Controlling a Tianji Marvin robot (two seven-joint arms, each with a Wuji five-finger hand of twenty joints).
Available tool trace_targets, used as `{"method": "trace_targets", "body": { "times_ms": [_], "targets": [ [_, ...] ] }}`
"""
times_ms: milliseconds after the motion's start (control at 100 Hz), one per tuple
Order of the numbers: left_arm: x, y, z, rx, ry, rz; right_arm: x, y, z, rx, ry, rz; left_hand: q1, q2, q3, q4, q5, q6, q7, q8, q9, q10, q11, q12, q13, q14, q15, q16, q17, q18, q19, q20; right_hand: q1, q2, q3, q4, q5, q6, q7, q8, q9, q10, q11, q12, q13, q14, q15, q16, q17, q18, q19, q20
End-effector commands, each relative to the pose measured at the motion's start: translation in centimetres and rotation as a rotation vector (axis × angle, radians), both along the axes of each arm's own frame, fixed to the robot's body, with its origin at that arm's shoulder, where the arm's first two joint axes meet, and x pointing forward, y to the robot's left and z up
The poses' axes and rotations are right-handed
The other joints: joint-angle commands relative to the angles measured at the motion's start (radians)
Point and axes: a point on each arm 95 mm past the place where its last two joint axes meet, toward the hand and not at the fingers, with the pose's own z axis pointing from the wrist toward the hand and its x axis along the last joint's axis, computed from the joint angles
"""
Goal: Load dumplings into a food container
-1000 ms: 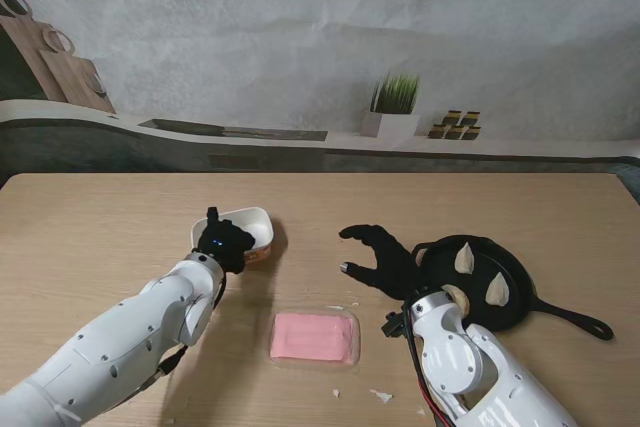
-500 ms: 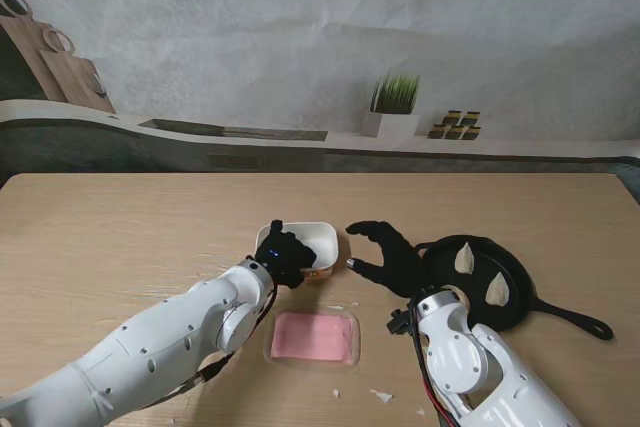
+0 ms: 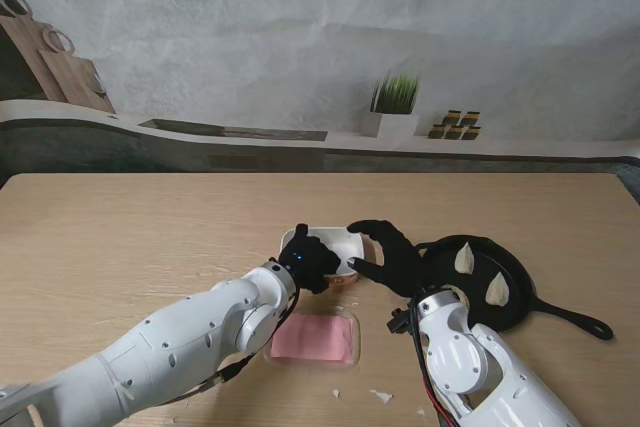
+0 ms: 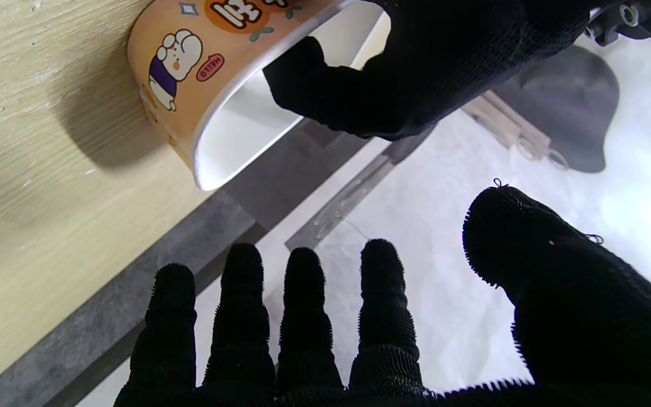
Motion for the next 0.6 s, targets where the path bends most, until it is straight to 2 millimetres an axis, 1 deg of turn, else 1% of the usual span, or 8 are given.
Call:
{"method": "trace_targets", "body": {
  "times_ms": [0, 50, 80, 120, 200, 340, 450, 590],
  "targets": [
    [-0.1, -0.5, 0.3, -0.003, 0.023, 0.002, -0.2, 0.5, -0.1, 0.007, 0.004, 0.010, -0.029, -0.055, 0.005, -0.013, -0.023, -0.006, -0.037, -0.016, -0.059, 0.005, 0.034, -0.055, -0.021, 0.016, -0.030, 0.002, -0.027, 0.031, -0.026, -0.020, -0.001, -0.009, 0.012, 0.055, 0.008, -0.026, 0.006, 0.000, 0.000, -0.006, 0.022, 0.010, -0.021, -0.027, 0.012, 0.006, 0.000, -0.031, -0.005, 0.020],
    [-0.2, -0.4, 0.4, 0.010, 0.030, -0.003, -0.2, 0.5, 0.0, 0.009, 0.002, 0.011, -0.128, -0.039, 0.047, -0.008, -0.049, 0.012, -0.148, 0.035, -0.176, 0.016, 0.090, -0.225, -0.055, 0.025, -0.059, -0.004, -0.027, 0.034, -0.084, 0.000, -0.005, -0.007, 0.011, 0.054, 0.008, -0.026, 0.006, 0.000, 0.001, -0.007, 0.023, 0.010, -0.020, -0.026, 0.012, 0.006, 0.000, -0.031, -0.005, 0.020],
    [-0.2, -0.3, 0.4, 0.021, 0.032, -0.006, -0.2, 0.5, 0.0, 0.009, -0.001, 0.011, -0.206, -0.008, 0.083, 0.041, -0.083, 0.039, -0.205, 0.053, -0.245, 0.026, 0.082, -0.267, -0.081, 0.034, -0.081, -0.011, -0.031, 0.040, -0.113, 0.004, -0.007, -0.006, 0.011, 0.054, 0.008, -0.026, 0.006, 0.000, 0.001, -0.007, 0.023, 0.010, -0.020, -0.027, 0.013, 0.006, 0.000, -0.030, -0.005, 0.020],
    [-0.4, -0.2, 0.5, 0.037, 0.038, -0.008, -0.2, 0.4, 0.0, 0.010, -0.004, 0.011, -0.240, -0.004, 0.067, 0.055, -0.129, 0.050, -0.254, 0.070, -0.313, 0.040, 0.060, -0.293, -0.110, 0.037, -0.105, -0.016, -0.034, 0.045, -0.145, 0.016, -0.008, -0.005, 0.010, 0.053, 0.007, -0.026, 0.006, 0.000, 0.001, -0.005, 0.023, 0.010, -0.021, -0.027, 0.013, 0.006, -0.001, -0.031, -0.005, 0.020],
    [-0.7, 0.3, 0.8, 0.053, 0.044, -0.007, -0.1, 0.4, 0.0, 0.013, -0.009, 0.008, -0.279, 0.009, -0.018, 0.053, -0.261, 0.073, -0.383, 0.054, -0.518, 0.074, -0.034, -0.367, -0.201, 0.035, -0.182, -0.043, -0.040, 0.048, -0.222, 0.035, -0.010, -0.003, 0.009, 0.053, 0.009, -0.025, 0.007, 0.000, 0.003, -0.005, 0.023, 0.010, -0.021, -0.027, 0.013, 0.006, -0.001, -0.031, -0.005, 0.020],
    [-1.2, 1.3, 1.9, 0.053, 0.002, -0.017, -0.2, 0.3, 0.1, 0.015, -0.011, 0.008, -0.310, 0.067, -0.158, 0.061, -0.450, 0.075, -0.541, -0.009, -0.773, 0.116, -0.172, -0.546, -0.366, 0.036, -0.423, -0.199, -0.042, 0.037, -0.295, 0.079, -0.010, -0.004, 0.007, 0.053, 0.010, -0.025, 0.007, 0.001, 0.003, -0.005, 0.023, 0.010, -0.021, -0.026, 0.013, 0.006, 0.000, -0.031, -0.005, 0.020],
    [-1.9, 2.5, 3.4, 0.029, -0.056, -0.018, -0.2, 0.4, 0.1, 0.015, -0.010, 0.012, -0.314, 0.093, -0.199, 0.065, -0.528, 0.086, -0.598, -0.042, -0.892, 0.132, -0.196, -0.613, -0.438, 0.020, -0.501, -0.258, -0.037, 0.028, -0.344, 0.064, -0.011, -0.004, 0.005, 0.052, 0.010, -0.025, 0.006, 0.001, 0.004, -0.005, 0.022, 0.010, -0.020, -0.025, 0.013, 0.006, 0.000, -0.030, -0.005, 0.020],
    [-3.0, 5.0, 5.3, -0.079, -0.108, 0.016, -0.2, 0.2, 0.3, 0.006, -0.018, 0.019, -0.325, 0.144, -0.215, 0.067, -0.573, 0.082, -0.610, -0.049, -0.906, 0.109, -0.225, -0.642, -0.468, 0.000, -0.505, -0.265, -0.032, 0.008, -0.357, 0.054, -0.004, -0.010, 0.008, 0.053, 0.007, -0.022, 0.008, 0.002, 0.003, -0.003, 0.025, 0.011, -0.019, -0.026, 0.015, 0.007, 0.005, -0.036, -0.004, 0.020]
  ]
}}
